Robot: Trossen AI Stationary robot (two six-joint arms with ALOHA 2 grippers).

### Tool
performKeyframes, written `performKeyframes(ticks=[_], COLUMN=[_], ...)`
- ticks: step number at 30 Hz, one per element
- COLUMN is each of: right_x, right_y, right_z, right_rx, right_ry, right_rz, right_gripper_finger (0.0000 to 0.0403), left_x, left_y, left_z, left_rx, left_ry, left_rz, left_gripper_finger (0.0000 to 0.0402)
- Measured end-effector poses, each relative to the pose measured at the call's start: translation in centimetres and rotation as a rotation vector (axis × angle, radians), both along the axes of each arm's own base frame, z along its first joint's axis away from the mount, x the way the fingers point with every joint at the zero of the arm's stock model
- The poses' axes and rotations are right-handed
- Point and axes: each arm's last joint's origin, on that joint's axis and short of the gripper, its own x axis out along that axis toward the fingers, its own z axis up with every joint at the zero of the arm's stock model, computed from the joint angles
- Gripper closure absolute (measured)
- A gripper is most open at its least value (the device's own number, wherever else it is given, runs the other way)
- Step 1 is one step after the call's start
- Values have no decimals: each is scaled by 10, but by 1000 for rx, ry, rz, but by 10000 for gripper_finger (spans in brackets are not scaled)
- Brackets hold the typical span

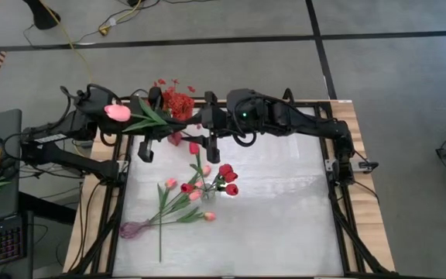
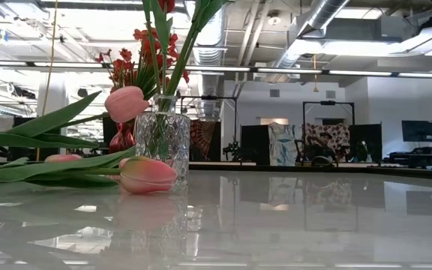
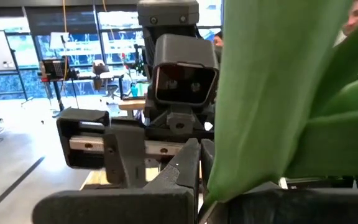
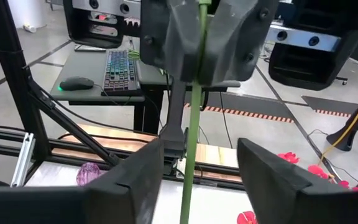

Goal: Sort flowers into vase by color
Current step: Put the pink flower into the purple vase

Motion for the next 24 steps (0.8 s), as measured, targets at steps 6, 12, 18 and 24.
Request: performKeyframes(ticks=[6, 12, 18, 24], right_x=[0, 0, 1, 0], right_y=[-1, -1, -1, -3], right_z=[0, 0, -2, -1], right_rx=[0, -2, -4, -4], right_ry=[0, 2, 8, 9], right_rz=[-2, -3, -3, -12], right_gripper_finger=[275, 366, 377, 376], left_x=[0, 0, 0, -6], left_y=[0, 0, 0, 1], left_z=[1, 0, -6, -5], left_rx=[2, 1, 54, 68], left_ry=[-14, -3, 61, 60], left_rz=[0, 4, -2, 36], left_gripper_finger=[401, 401, 353, 254])
